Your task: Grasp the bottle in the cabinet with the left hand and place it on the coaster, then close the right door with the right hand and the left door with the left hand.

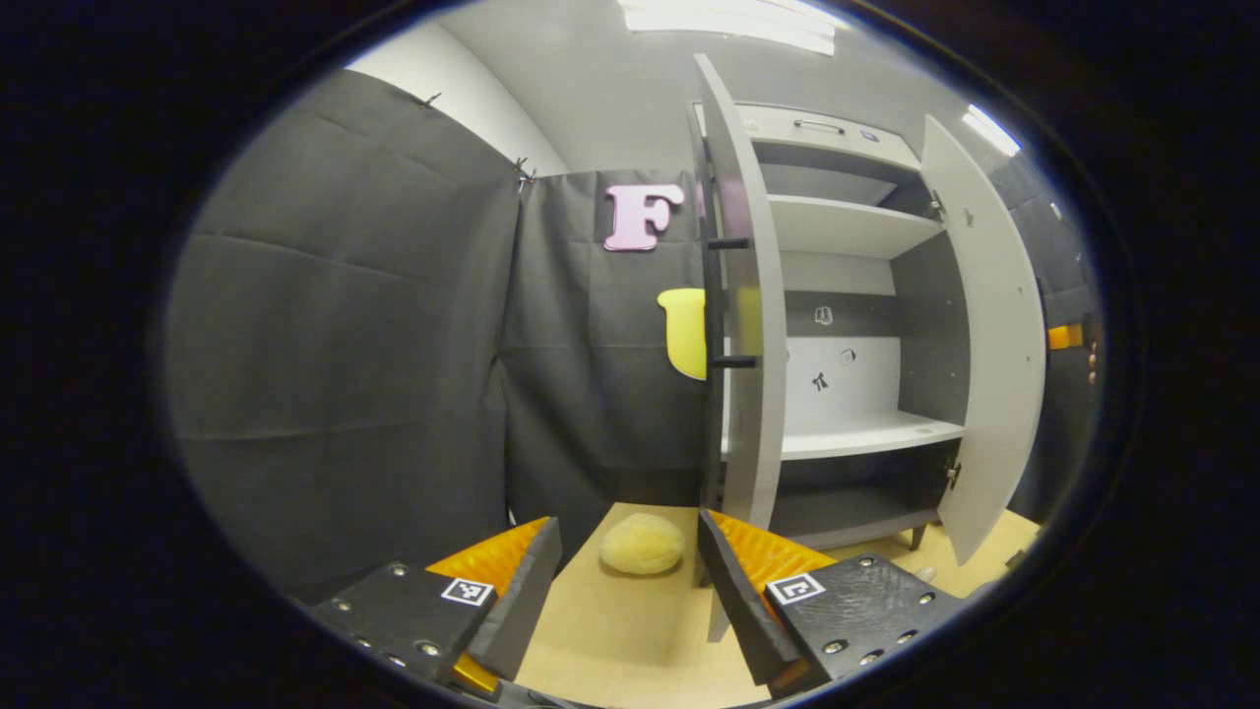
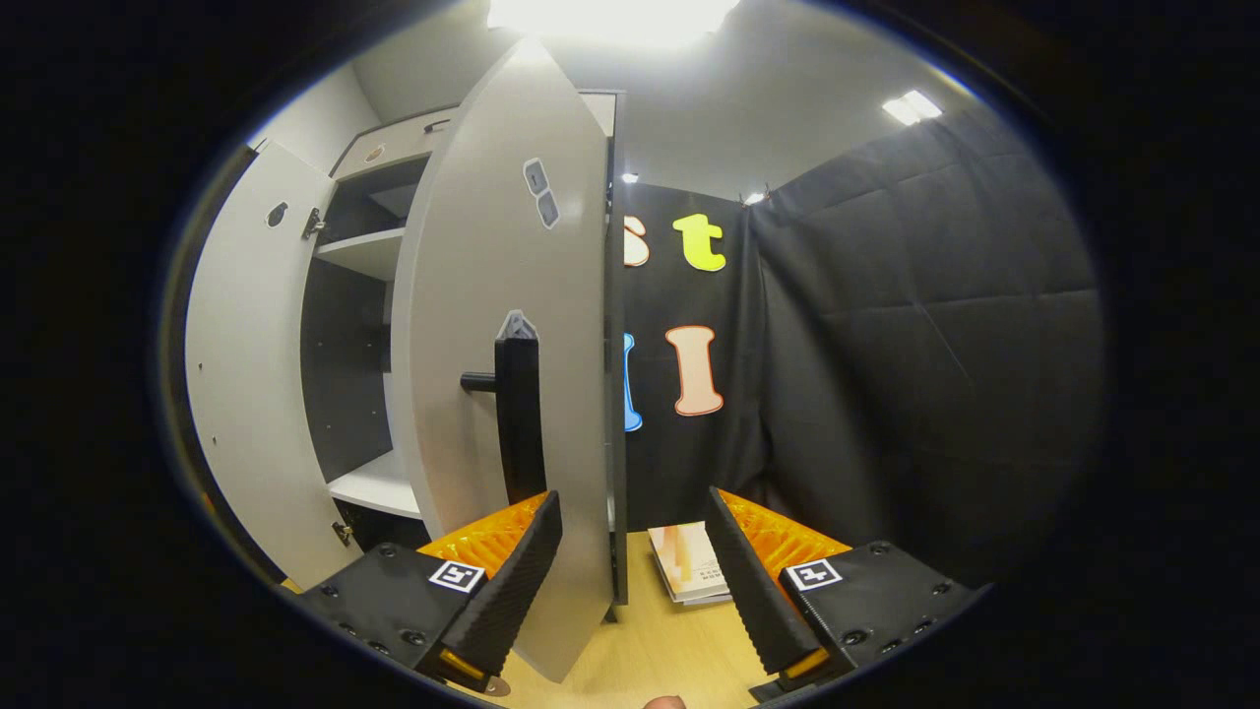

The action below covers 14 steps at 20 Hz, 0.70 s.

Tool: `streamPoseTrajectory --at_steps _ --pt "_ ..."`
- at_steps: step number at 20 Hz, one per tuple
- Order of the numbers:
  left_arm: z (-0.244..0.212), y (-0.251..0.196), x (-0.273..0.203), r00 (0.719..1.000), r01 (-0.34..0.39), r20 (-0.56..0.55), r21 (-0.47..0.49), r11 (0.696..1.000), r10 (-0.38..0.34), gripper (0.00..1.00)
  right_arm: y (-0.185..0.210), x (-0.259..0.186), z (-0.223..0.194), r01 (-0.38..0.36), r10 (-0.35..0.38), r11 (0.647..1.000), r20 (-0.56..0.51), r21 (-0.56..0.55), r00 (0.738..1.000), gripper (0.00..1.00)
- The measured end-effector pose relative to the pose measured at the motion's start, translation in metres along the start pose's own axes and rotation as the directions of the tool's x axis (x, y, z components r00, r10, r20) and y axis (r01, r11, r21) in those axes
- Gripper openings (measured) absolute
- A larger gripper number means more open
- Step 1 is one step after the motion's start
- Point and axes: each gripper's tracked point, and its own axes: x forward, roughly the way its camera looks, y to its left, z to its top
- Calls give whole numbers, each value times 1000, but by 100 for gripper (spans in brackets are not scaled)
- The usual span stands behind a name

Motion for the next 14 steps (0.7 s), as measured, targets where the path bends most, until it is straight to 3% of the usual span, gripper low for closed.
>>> streamPoseTrajectory --at_steps 12,13,14 --pt "-3 35 -6 999 -33 8 12 999 33 85 56 13 -7 -83 83 996 -6 31 997 95" --pt "-3 37 -7 999 -40 9 12 999 40 85 61 16 -7 -91 91 995 -8 33 996 92" --pt "-3 40 -7 999 -45 8 11 999 45 85 67 19 -8 -102 103 994 -8 37 995 95"
